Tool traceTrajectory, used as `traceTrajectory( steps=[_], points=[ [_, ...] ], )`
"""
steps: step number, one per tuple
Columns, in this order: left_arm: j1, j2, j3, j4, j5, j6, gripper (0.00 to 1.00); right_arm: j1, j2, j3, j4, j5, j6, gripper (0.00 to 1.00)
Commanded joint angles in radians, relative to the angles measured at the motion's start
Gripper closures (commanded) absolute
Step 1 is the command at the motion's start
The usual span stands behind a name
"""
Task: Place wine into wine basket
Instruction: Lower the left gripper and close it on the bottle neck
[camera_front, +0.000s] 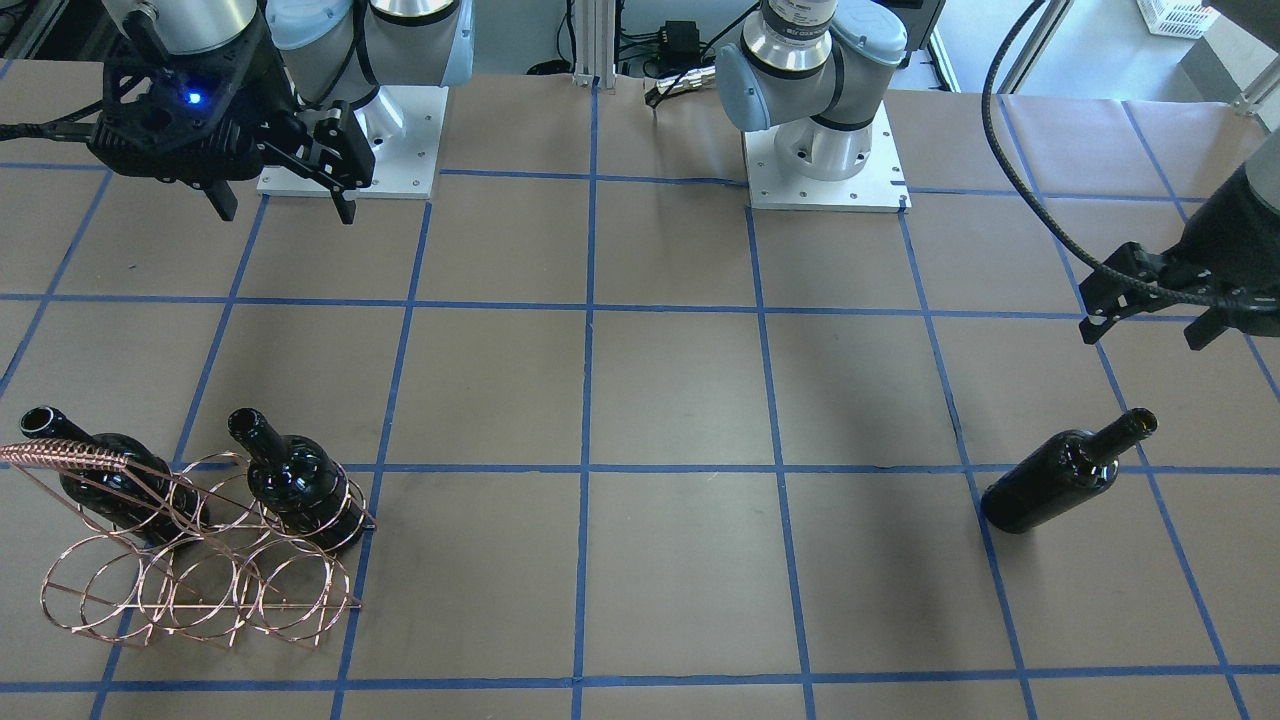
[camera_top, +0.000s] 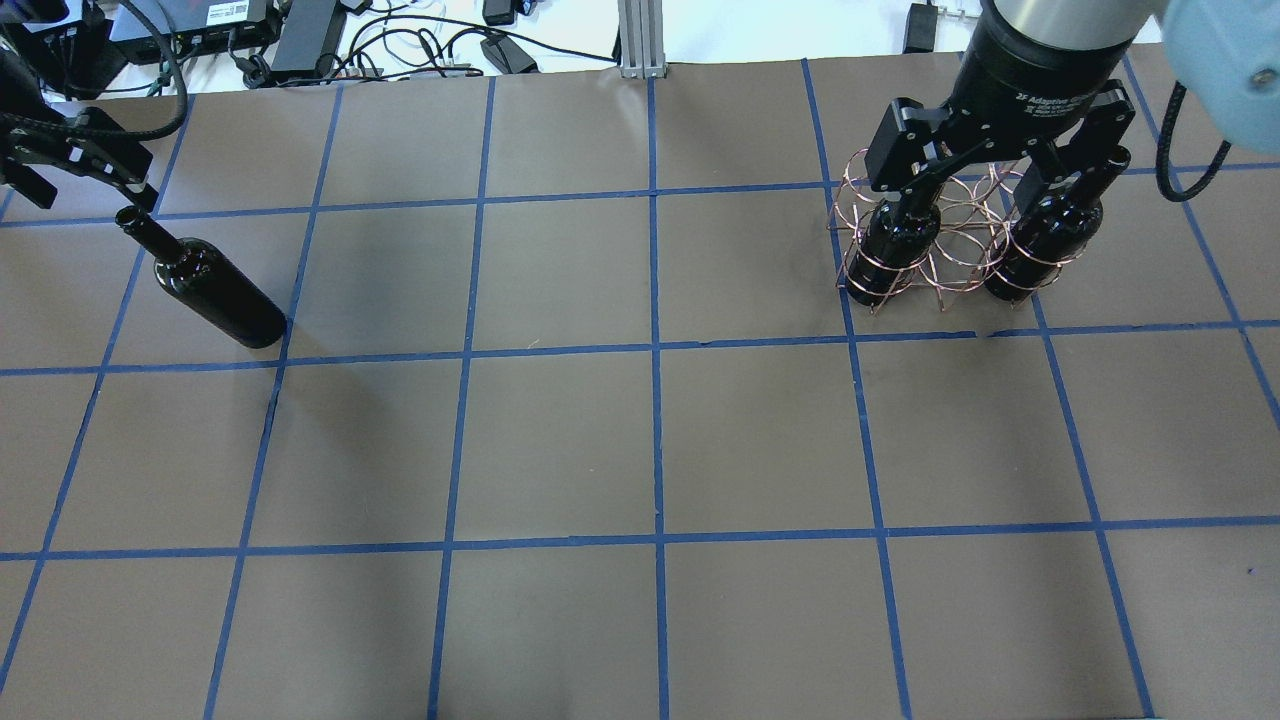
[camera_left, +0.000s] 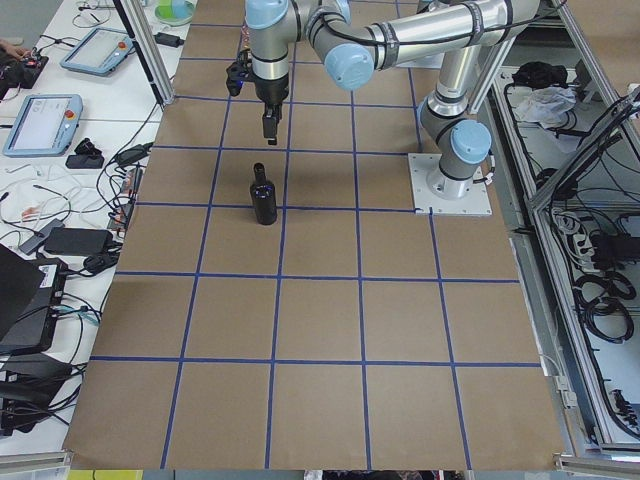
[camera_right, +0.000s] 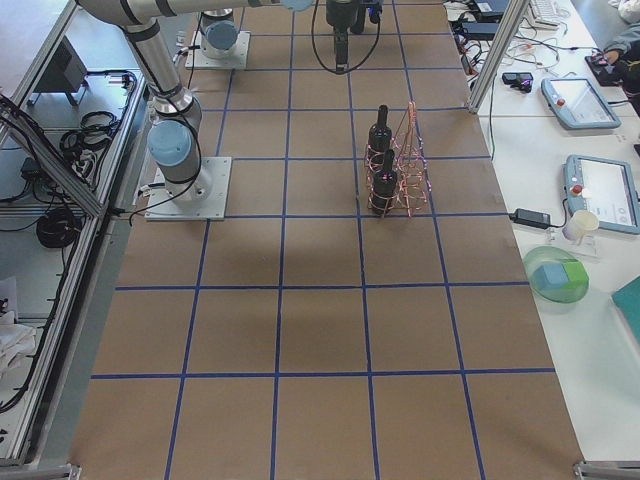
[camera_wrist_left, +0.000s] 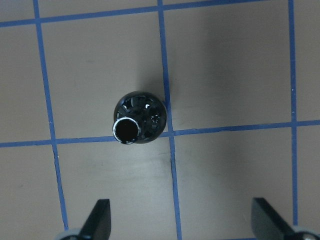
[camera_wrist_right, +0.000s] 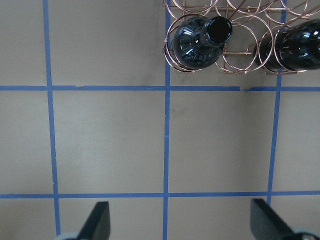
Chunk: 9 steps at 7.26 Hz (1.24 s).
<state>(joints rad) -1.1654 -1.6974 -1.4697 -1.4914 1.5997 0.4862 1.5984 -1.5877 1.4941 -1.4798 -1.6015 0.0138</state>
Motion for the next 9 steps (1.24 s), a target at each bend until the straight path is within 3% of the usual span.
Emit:
traceTrajectory(
  steps=[1,5,9],
  points=[
    [0.018,-0.059,0.003,0.075,0.003,0.067,0.00,0.000,0.000,0.000,0.001,0.000,0.000,0.00],
    [0.030,-0.152,-0.012,0.133,-0.006,0.095,0.00,0.000,0.000,0.002,0.000,0.000,0.002,0.00],
    [0.032,-0.180,-0.018,0.135,-0.009,0.100,0.03,0.000,0.000,0.000,-0.005,0.000,0.000,0.00]
  ],
)
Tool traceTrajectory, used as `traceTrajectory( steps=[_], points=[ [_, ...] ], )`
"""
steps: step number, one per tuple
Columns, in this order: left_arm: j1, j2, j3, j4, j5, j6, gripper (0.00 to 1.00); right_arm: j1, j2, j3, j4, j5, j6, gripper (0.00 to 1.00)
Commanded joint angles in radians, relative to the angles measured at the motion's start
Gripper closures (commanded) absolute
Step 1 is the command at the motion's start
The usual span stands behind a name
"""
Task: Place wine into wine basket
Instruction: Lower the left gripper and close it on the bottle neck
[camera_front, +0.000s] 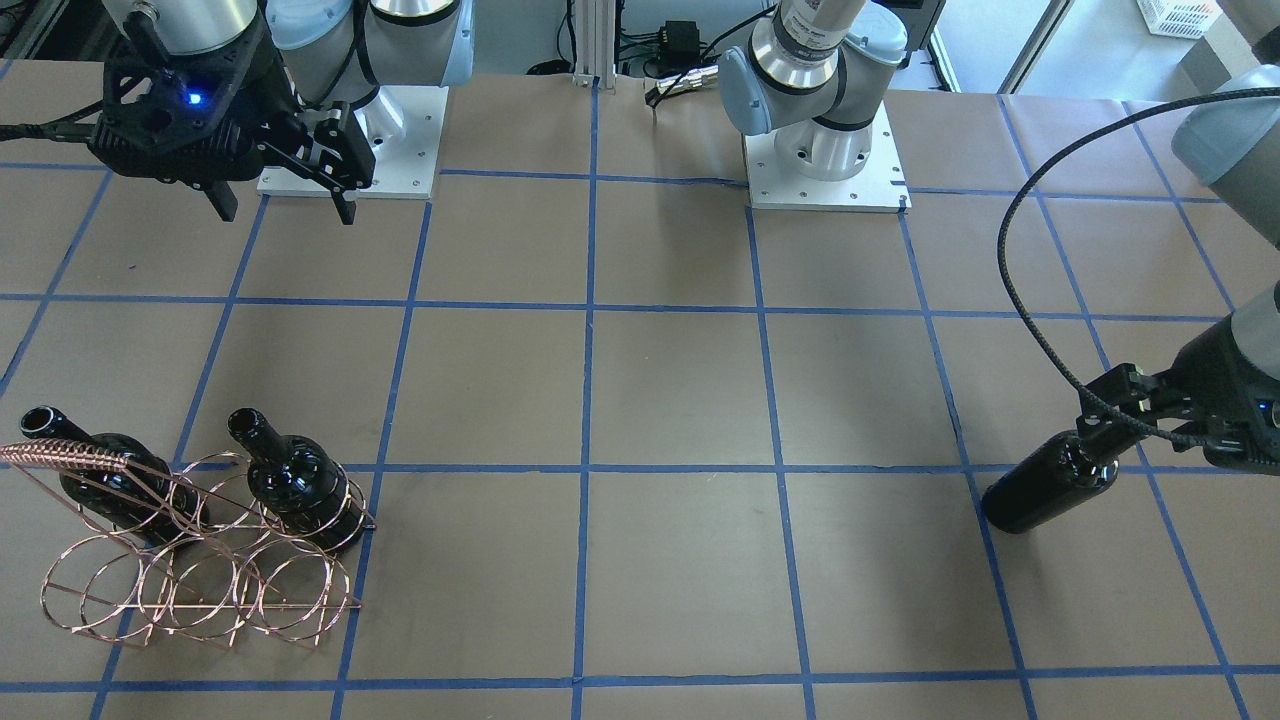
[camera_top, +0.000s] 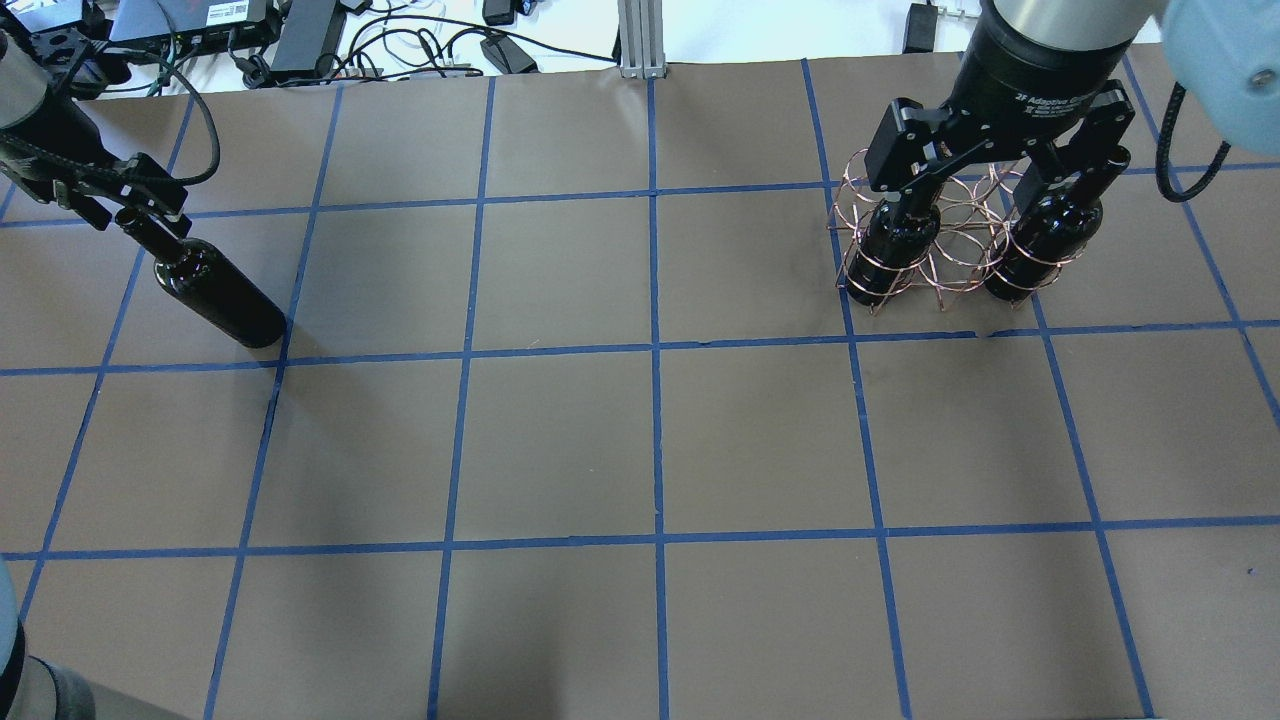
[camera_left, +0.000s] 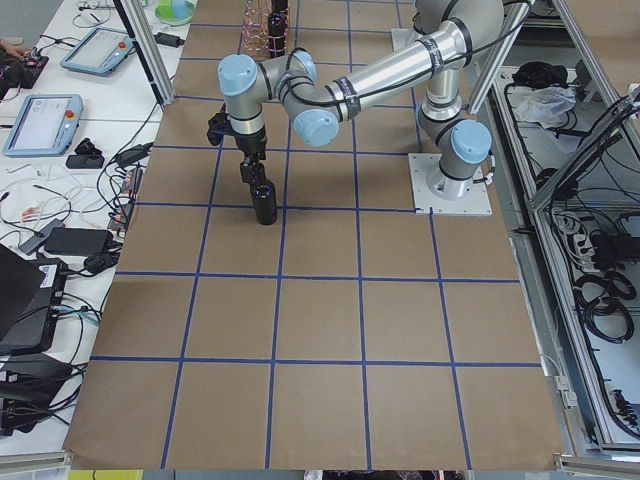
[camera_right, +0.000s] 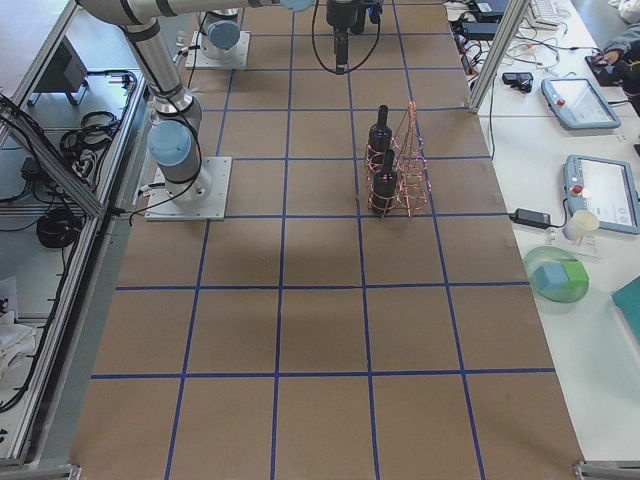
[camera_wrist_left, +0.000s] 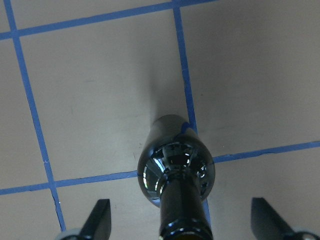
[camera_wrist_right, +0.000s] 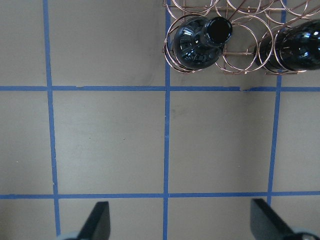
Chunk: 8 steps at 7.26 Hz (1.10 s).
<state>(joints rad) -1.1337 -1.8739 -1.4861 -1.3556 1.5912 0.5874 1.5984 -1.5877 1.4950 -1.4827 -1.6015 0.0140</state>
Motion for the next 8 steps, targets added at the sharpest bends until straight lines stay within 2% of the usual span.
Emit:
traceTrajectory(
  steps=[1,3,5,6,7,8],
  points=[
    [0.000,-0.005,-0.005,-0.003,0.003,0.002,0.07,0.000,0.000,0.001,-0.002,0.000,0.001,0.00],
    [0.000,-0.007,-0.011,-0.007,0.006,-0.001,0.22,0.000,-0.002,0.001,-0.002,0.000,0.001,0.00],
    [0.000,-0.007,-0.011,-0.010,0.006,0.000,0.29,0.000,-0.002,0.001,-0.002,0.002,0.001,0.00],
    [0.000,-0.008,-0.011,-0.010,0.007,-0.001,0.35,0.000,-0.002,-0.001,-0.002,0.003,0.001,0.00],
    [0.000,-0.008,-0.011,-0.014,0.012,-0.003,0.56,0.000,-0.002,0.001,-0.002,0.003,0.001,0.00],
    [0.000,-0.008,-0.013,-0.017,0.013,-0.003,0.82,0.000,0.000,0.001,-0.001,0.003,0.001,0.00]
  ],
)
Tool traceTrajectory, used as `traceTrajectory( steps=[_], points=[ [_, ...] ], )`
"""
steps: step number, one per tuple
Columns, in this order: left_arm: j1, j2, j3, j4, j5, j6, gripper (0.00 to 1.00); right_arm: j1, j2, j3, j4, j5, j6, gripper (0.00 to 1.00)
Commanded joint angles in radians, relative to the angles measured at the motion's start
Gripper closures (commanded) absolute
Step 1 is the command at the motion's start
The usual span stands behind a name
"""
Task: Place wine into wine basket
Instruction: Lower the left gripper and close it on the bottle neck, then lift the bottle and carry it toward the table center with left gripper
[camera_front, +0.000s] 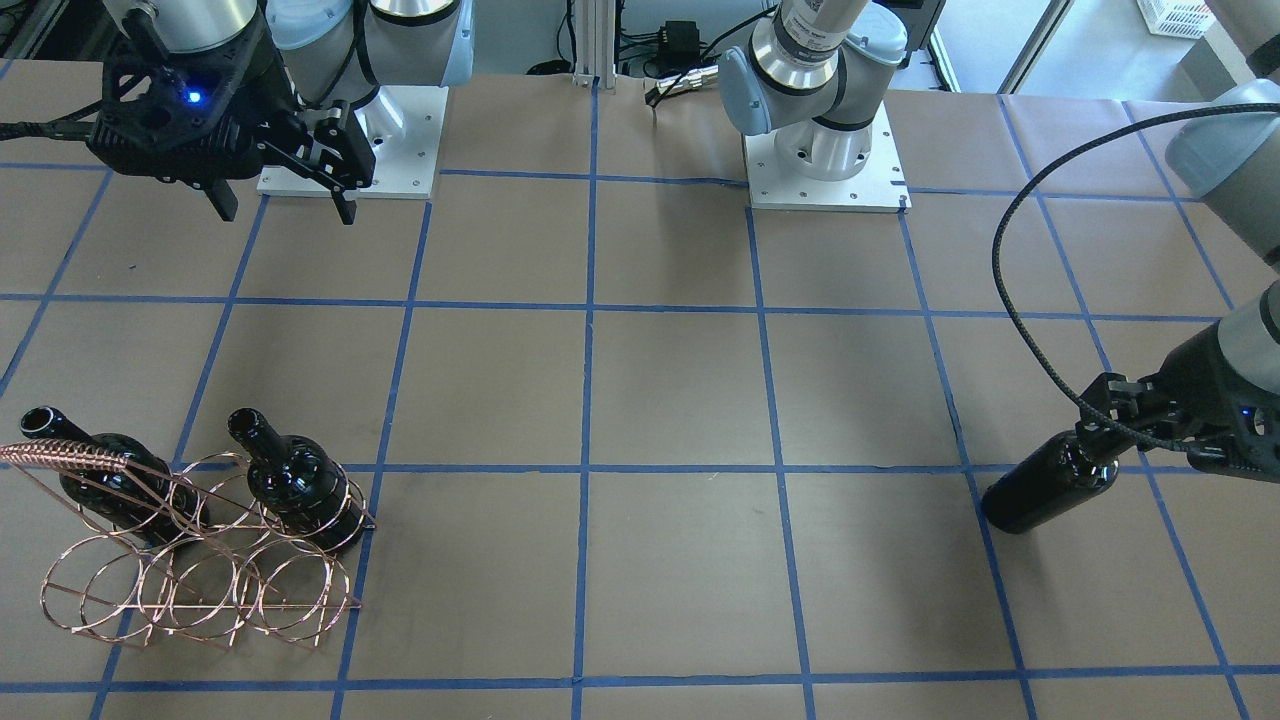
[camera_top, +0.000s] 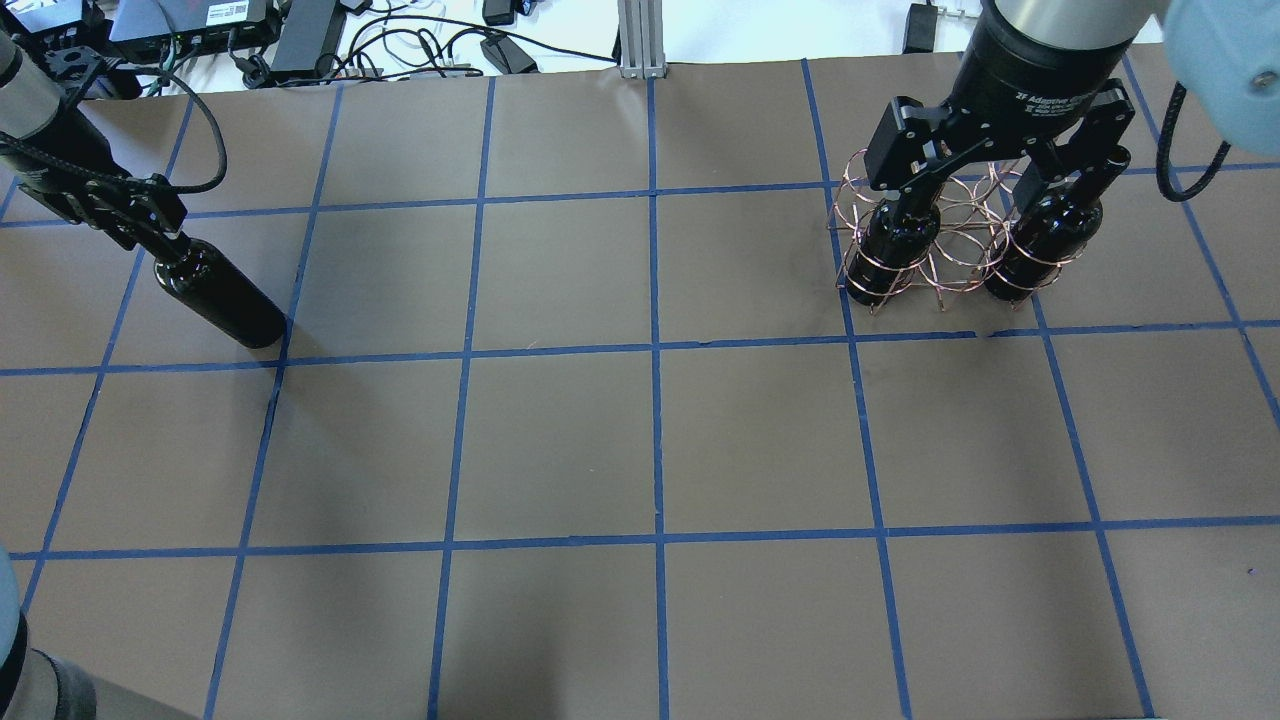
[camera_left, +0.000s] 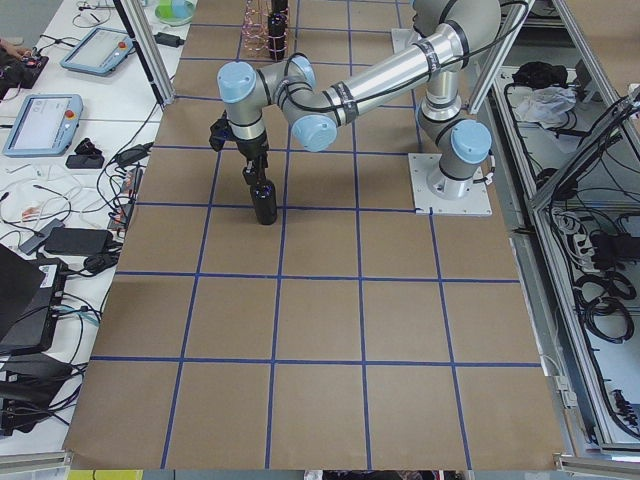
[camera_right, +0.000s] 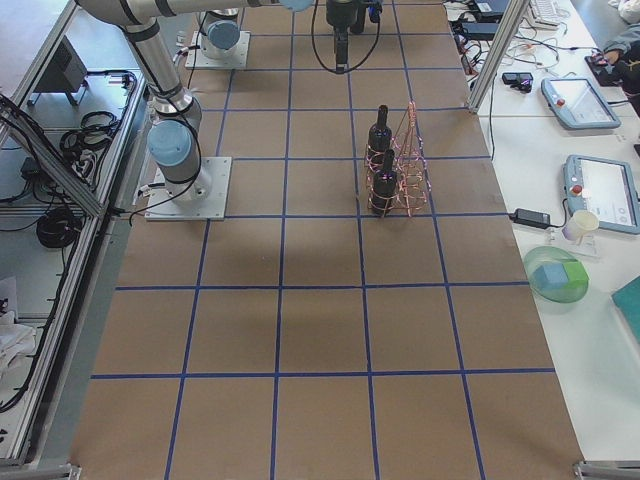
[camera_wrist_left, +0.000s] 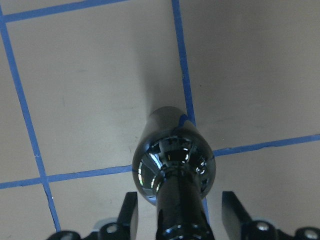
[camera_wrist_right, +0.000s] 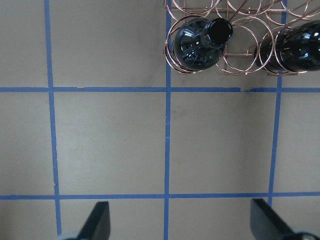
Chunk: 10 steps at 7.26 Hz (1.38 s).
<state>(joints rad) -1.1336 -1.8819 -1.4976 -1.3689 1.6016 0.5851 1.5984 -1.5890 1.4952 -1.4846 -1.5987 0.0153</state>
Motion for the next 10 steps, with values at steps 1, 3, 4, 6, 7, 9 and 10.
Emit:
traceTrajectory(
  steps=[1,3,4,6,7,9,10],
  points=[
    [0.000,0.000,0.000,-0.004,0.001,-0.001,1.00,-0.002,0.001,0.000,0.001,0.000,-0.002,0.00],
    [0.000,0.001,0.000,-0.018,0.000,0.001,1.00,0.000,0.001,0.000,-0.002,0.000,-0.002,0.00],
    [-0.001,0.010,0.003,-0.021,-0.003,0.001,1.00,0.000,0.001,0.000,-0.002,0.000,-0.002,0.00],
    [-0.076,0.081,0.005,-0.031,-0.006,-0.089,1.00,0.000,0.001,0.000,-0.002,0.000,-0.002,0.00],
    [-0.157,0.119,0.005,-0.044,-0.003,-0.205,1.00,0.000,0.001,0.000,0.000,0.000,-0.003,0.00],
    [-0.312,0.177,0.002,-0.080,-0.003,-0.426,1.00,0.000,0.000,0.000,-0.003,0.000,-0.003,0.00],
    [-0.387,0.200,-0.003,-0.106,-0.005,-0.541,1.00,0.000,0.001,0.000,-0.003,0.000,-0.003,0.00]
  ],
)
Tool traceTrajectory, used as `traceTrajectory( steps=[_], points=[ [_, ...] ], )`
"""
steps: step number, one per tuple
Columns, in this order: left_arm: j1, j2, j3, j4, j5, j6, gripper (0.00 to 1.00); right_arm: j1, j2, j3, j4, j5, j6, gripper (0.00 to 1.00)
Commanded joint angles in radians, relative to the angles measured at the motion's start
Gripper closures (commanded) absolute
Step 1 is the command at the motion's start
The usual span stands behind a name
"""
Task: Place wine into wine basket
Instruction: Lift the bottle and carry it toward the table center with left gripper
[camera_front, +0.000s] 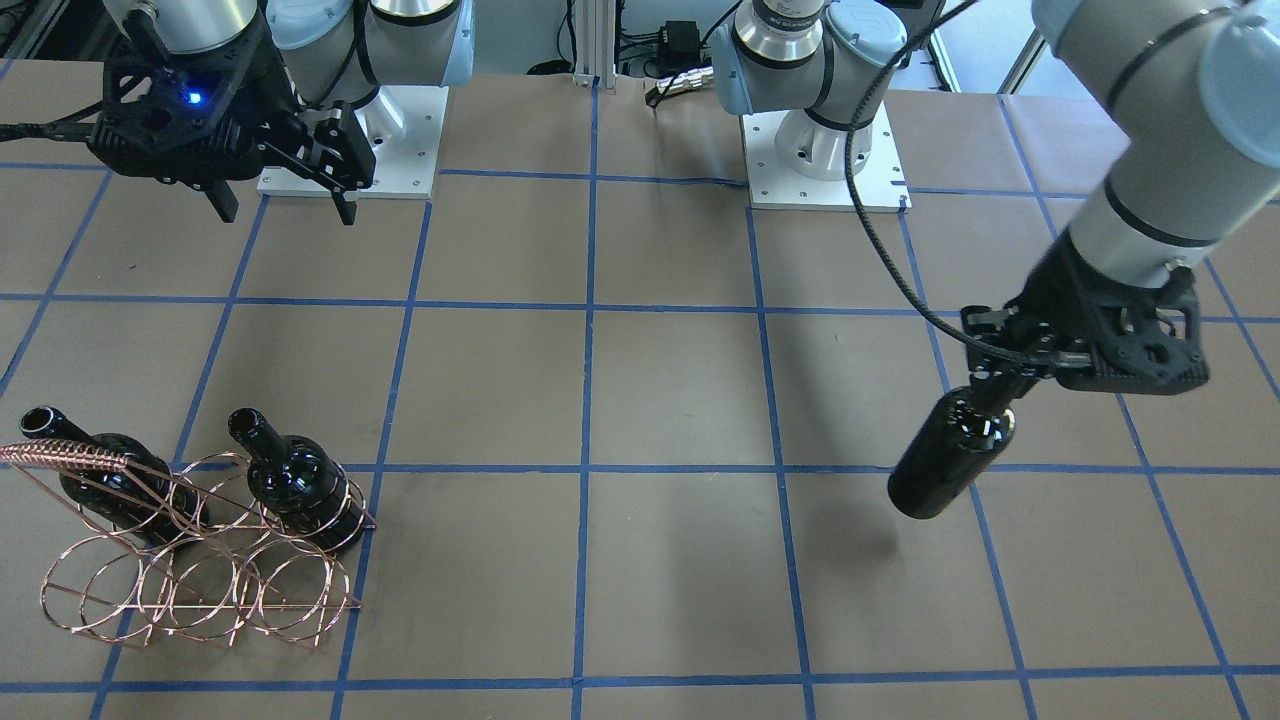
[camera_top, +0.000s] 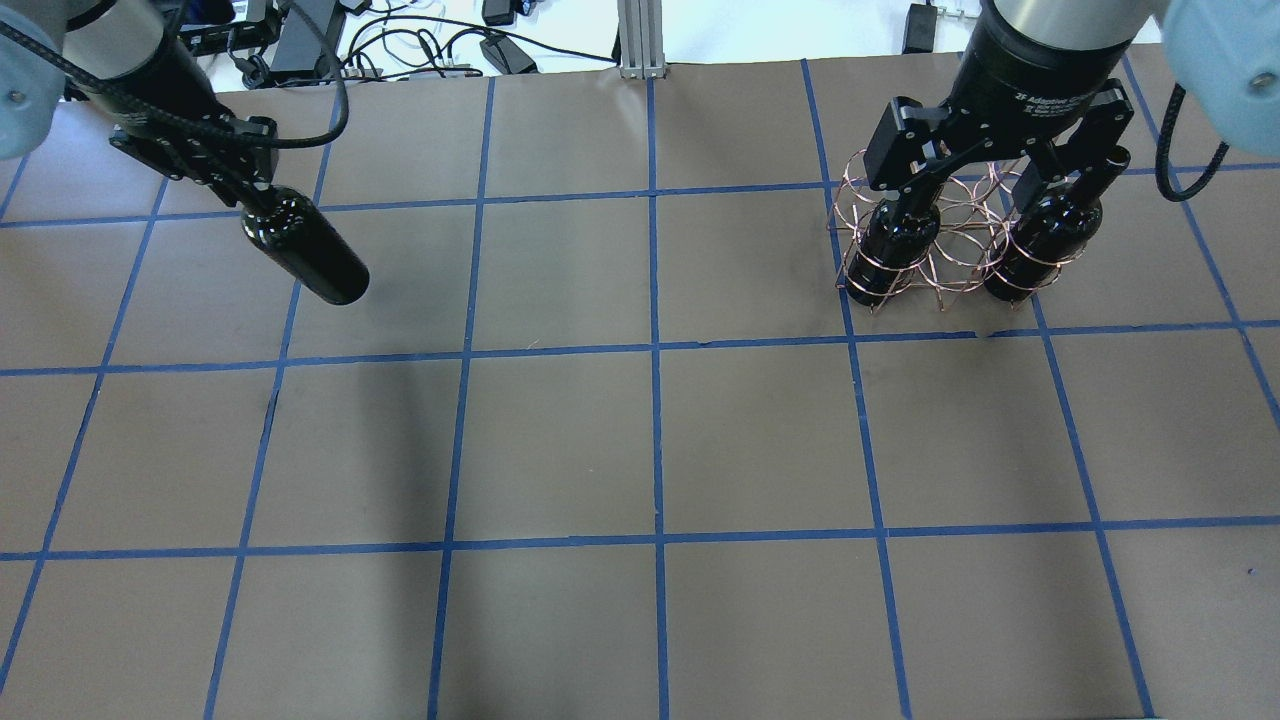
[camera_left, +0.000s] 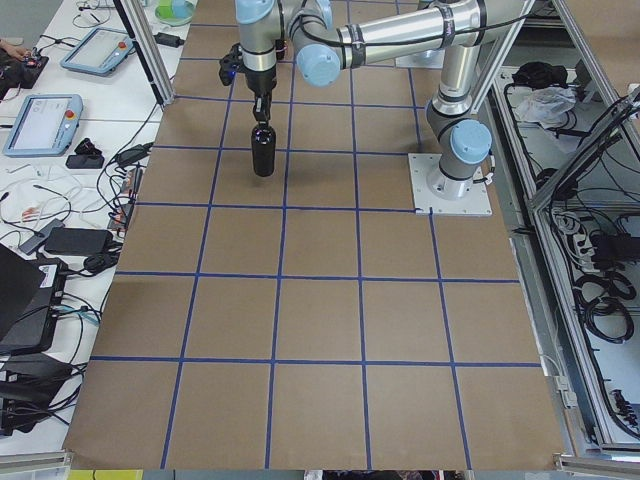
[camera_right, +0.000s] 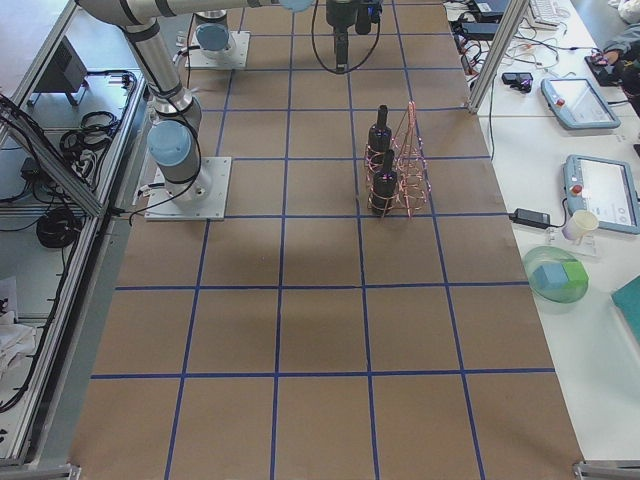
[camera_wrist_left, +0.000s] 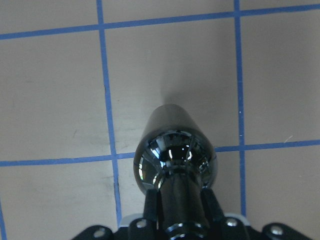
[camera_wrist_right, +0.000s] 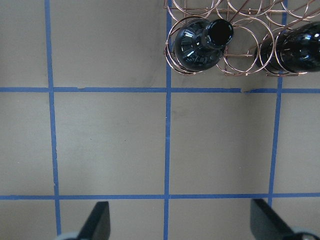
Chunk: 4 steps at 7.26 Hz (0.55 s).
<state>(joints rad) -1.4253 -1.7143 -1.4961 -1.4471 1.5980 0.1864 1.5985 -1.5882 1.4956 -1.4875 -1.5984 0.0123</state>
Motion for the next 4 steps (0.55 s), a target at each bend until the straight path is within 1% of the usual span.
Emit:
traceTrajectory(
  steps=[1,3,4],
  points=[
    [-0.175,0.054,-0.025,-0.033,-0.001,-0.244,1.00,0.000,0.000,-0.002,-0.002,-0.002,0.000,0.00],
    [-0.318,0.090,-0.096,-0.018,0.002,-0.312,1.00,0.000,0.000,0.000,0.000,-0.002,0.000,0.00],
    [-0.384,0.099,-0.105,-0.021,-0.007,-0.405,1.00,-0.002,0.000,0.000,0.000,-0.002,-0.002,0.00]
  ],
)
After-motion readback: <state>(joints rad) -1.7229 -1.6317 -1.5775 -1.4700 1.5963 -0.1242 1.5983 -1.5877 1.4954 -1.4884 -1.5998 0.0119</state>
